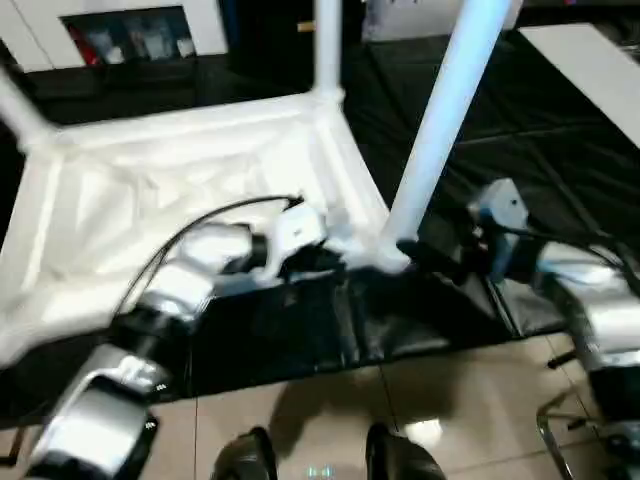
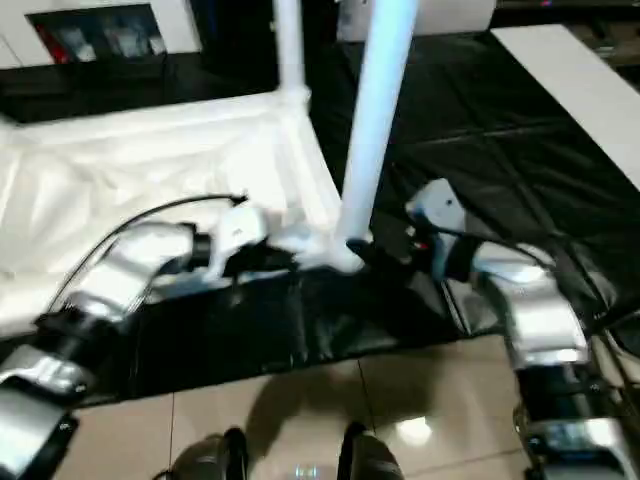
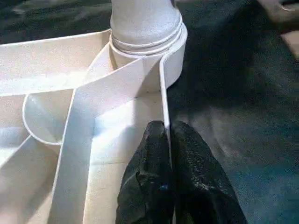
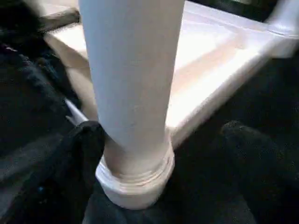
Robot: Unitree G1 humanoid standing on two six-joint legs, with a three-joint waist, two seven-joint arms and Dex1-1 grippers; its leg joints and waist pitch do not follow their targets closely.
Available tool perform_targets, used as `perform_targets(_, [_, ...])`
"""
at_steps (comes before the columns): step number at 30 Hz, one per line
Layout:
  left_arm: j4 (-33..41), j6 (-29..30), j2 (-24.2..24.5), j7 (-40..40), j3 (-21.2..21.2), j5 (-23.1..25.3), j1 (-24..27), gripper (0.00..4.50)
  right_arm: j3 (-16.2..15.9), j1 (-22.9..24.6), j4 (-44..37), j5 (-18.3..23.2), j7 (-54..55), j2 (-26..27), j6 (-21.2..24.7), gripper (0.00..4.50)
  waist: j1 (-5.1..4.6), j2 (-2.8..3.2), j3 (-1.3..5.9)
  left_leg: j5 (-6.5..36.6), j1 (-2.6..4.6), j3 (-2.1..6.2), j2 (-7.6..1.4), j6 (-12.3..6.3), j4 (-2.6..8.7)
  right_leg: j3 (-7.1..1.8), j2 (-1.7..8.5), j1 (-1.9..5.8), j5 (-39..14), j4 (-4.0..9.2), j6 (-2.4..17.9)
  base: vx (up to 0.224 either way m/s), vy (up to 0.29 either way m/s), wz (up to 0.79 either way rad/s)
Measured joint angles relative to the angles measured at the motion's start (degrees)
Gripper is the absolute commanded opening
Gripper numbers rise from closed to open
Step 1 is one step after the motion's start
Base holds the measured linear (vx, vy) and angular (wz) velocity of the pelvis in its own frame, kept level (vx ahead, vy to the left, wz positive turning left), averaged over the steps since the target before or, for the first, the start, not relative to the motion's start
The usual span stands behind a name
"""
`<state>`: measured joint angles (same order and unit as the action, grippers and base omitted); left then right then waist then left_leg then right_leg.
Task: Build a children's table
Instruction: Rotate leg to tighten
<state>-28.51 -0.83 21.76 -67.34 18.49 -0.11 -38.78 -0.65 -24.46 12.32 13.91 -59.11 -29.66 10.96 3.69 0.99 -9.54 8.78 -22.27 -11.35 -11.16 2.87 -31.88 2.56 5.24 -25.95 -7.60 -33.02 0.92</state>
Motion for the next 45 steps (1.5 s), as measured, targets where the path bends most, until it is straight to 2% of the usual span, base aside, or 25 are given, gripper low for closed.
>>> perform_targets(1, [0.0, -0.6, 0.2, -1.2, 0.3, -0.1, 0.0, 0.0, -0.1, 0.0, 0.4, 0.5, -2.0, -0.1, -0.1, 4.27, 0.28, 0.02, 0.01, 0.0, 0.0, -0.02, 0.02, 0.02, -0.08, -0.01, 0.02, -0.01, -0.1, -0.14, 0.0, 0.0, 0.0, 0.0])
perform_targets(2, [0.0, -1.1, 0.3, -2.0, 0.5, -0.2, 0.0, 0.0, -0.3, 0.0, 0.7, 1.2, -3.4, -0.4, -0.1, 4.0, 0.51, 0.02, 0.01, 0.0, -0.01, -0.02, 0.02, 0.01, -0.1, 0.0, 0.01, -0.01, -0.1, -0.14, 0.0, 0.0, 0.0, 0.0])
perform_targets(7, [-0.5, -4.3, 1.2, -5.5, 1.8, -0.2, -0.1, 0.0, -1.4, -0.4, 1.9, 4.0, -10.9, -2.0, -0.1, 3.75, 1.3, -0.01, -0.01, 0.0, -0.04, 0.01, 0.04, 0.04, -0.47, -0.12, 0.08, 0.05, 0.0, -0.15, 0.2, 0.0, 0.0, 0.0])
perform_targets(8, [-0.5, -4.5, 1.4, -6.2, 1.9, -0.2, -0.1, 0.0, -1.6, -0.5, 1.9, 4.4, -12.1, -2.2, 0.0, 3.53, 1.31, -0.03, -0.02, 0.0, -0.04, 0.01, 0.05, 0.04, -0.51, -0.14, 0.09, 0.05, 0.0, -0.15, 0.2, 0.0, 0.0, 0.0])
perform_targets(14, [-0.5, -4.6, 1.8, -8.7, 2.6, -1.1, -0.1, 0.0, -3.3, -0.8, 2.1, 5.7, -16.7, -2.3, 0.3, 3.14, 1.4, -0.07, 0.0, 0.1, -0.04, 0.04, 0.12, 0.11, -0.6, -0.29, 0.12, 0.08, 0.0, -0.15, 0.3, 0.0, 0.0, 0.0])
perform_targets(16, [-0.5, -4.7, 1.7, -8.8, 2.6, -1.2, -0.1, 0.0, -4.0, -1.0, 2.4, 5.7, -17.1, -2.0, 0.3, 2.83, 1.47, -0.07, 0.0, 0.1, -0.05, 0.03, 0.11, 0.09, -0.59, -0.27, 0.13, 0.08, 0.0, -0.15, 0.2, 0.0, 0.0, 0.0])
perform_targets(24, [-1.4, -5.8, 1.6, -9.5, 2.7, -1.3, -0.5, 0.0, -4.8, -2.1, 4.1, 5.7, -19.0, -2.1, 1.5, 2.17, 1.51, -0.08, 0.0, 0.0, -0.11, 0.03, 0.12, 0.03, -0.59, -0.24, 0.13, 0.08, 0.0, -0.15, 0.2, 0.0, 0.0, 0.0])
perform_targets(30, [-1.7, -5.8, 1.6, -9.6, 2.7, -1.3, -0.7, 0.0, -4.8, -2.3, 4.1, 5.8, -19.0, -2.2, 2.3, 2.04, 1.5, -0.1, 0.0, 0.0, -0.11, 0.03, 0.12, 0.03, -0.59, -0.23, 0.13, 0.08, 0.0, -0.15, 0.2, 0.0, 0.0, 0.0])
perform_targets(36, [-1.7, -2.5, 1.1, -9.3, 2.6, -1.3, -1.4, 0.0, -4.3, -1.6, 1.9, 6.1, -17.0, -2.1, 6.0, 2.04, 1.57, -0.15, -0.01, 0.0, -0.08, 0.03, 0.12, 0.04, -0.63, -0.25, 0.13, 0.1, 0.0, -0.19, 0.2, 0.0, 0.0, 0.0])
perform_targets(40, [-2.6, 3.8, -1.2, -2.6, 0.4, 0.2, -2.7, 0.0, -2.6, -2.0, 0.0, 4.1, -5.0, 2.4, 11.3, 2.04, 1.1, -0.2, 0.0, 0.1, 0.07, 0.13, 0.12, 0.26, -0.69, -0.29, 0.12, 0.18, -0.1, -0.16, 0.0, 0.0, 0.0, 0.0])
perform_targets(43, [-3.2, 8.4, -3.4, 3.5, -1.1, 1.2, -3.5, 0.0, -1.0, -3.8, -0.3, 1.5, 5.5, 6.5, 15.4, 2.04, -0.17, -0.39, 0.0, 0.0, 0.12, 0.17, 0.13, 0.46, -0.71, -0.31, 0.13, 0.18, -0.2, -0.04, -0.2, 0.0, 0.0, 0.0])
perform_targets(45, [-3.3, 11.5, -5.4, 7.5, -1.8, 1.9, -3.8, 0.0, 0.3, -5.3, -0.4, -0.3, 12.9, 9.6, 18.8, 2.04, -1.19, -0.75, 0.05, 0.0, 0.17, 0.17, 0.18, 0.47, -0.72, -0.36, 0.16, 0.19, -0.3, 0.03, -0.3, 0.0, 0.0, 0.0])
